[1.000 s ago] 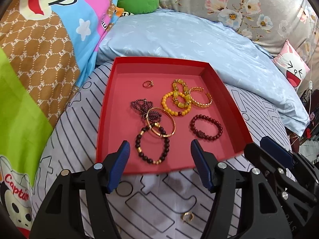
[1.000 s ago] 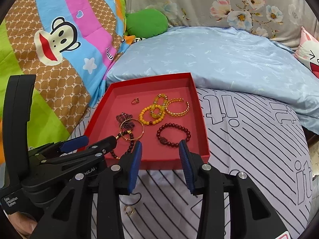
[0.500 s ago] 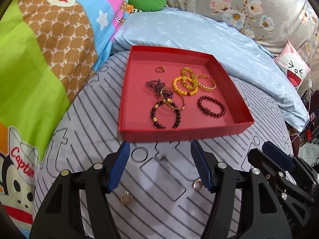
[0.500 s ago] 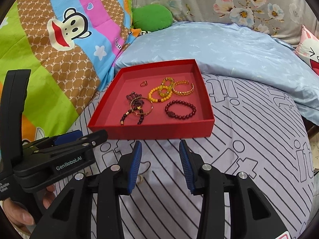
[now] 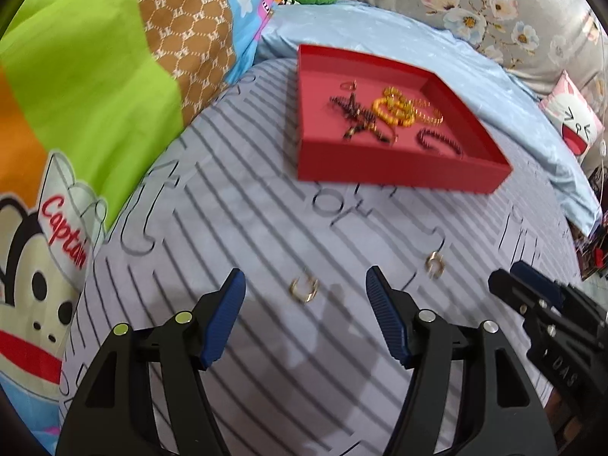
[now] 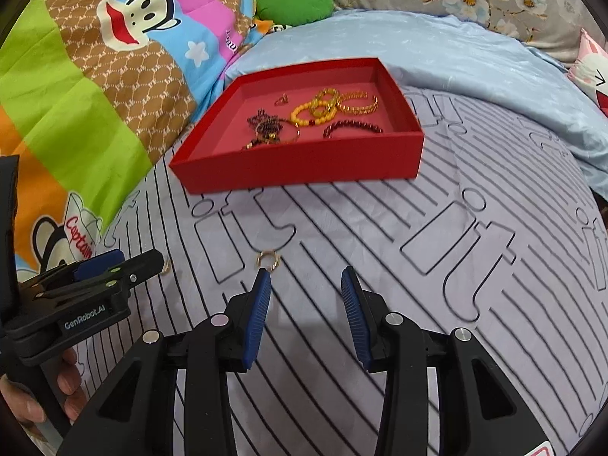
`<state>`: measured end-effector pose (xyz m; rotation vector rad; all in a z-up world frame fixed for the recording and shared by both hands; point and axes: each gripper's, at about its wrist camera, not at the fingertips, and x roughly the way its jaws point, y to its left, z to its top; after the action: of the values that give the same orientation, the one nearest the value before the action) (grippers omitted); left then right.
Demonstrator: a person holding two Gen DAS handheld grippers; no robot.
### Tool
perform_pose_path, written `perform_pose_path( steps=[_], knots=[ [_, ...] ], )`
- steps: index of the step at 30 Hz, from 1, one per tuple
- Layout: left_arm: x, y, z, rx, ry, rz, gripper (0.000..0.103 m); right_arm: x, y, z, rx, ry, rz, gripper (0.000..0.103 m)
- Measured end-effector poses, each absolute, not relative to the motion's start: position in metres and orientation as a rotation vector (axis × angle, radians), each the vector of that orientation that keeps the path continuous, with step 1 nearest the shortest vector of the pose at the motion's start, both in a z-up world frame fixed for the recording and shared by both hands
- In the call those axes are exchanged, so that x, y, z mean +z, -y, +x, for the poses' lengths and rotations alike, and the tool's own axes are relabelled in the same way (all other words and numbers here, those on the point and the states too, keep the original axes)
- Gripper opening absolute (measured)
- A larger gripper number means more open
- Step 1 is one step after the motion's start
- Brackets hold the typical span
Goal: Organize jewelry
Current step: 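Withdraw both tools and move them toward the two gold hoop earrings, then grasp a gold hoop earring with the left gripper while the right gripper grasps the other earring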
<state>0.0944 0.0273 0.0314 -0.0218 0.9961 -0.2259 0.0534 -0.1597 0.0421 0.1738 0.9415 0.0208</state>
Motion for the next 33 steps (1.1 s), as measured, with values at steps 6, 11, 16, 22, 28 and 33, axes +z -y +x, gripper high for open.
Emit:
perform_pose_path(
  steps=[6, 11, 16, 22, 28, 33],
  knots=[
    [0.017, -0.036, 0.079, -0.219, -1.023, -0.024, 0.062, 0.026, 0.149, 0.043, 0.034, -0.979, 0.177, 0.038],
    [0.01, -0.043, 0.077, -0.2, -1.031, -0.04, 0.062, 0.02, 0.142, 0.045, 0.042, -0.987, 0.166, 0.039],
    [0.008, -0.048, 0.081, -0.185, -1.028, -0.048, 0.062, 0.019, 0.133, 0.056, 0.054, -0.976, 0.135, 0.038],
    [0.007, -0.049, 0.084, -0.179, -1.026, -0.051, 0.062, 0.016, 0.124, 0.074, 0.057, -0.972, 0.106, 0.038],
    [0.007, -0.048, 0.087, -0.179, -1.024, -0.052, 0.062, 0.013, 0.119, 0.086, 0.06, -0.976, 0.099, 0.034],
    [0.008, -0.047, 0.088, -0.179, -1.023, -0.05, 0.062, 0.01, 0.118, 0.089, 0.037, -0.968, 0.078, 0.02]
  ],
)
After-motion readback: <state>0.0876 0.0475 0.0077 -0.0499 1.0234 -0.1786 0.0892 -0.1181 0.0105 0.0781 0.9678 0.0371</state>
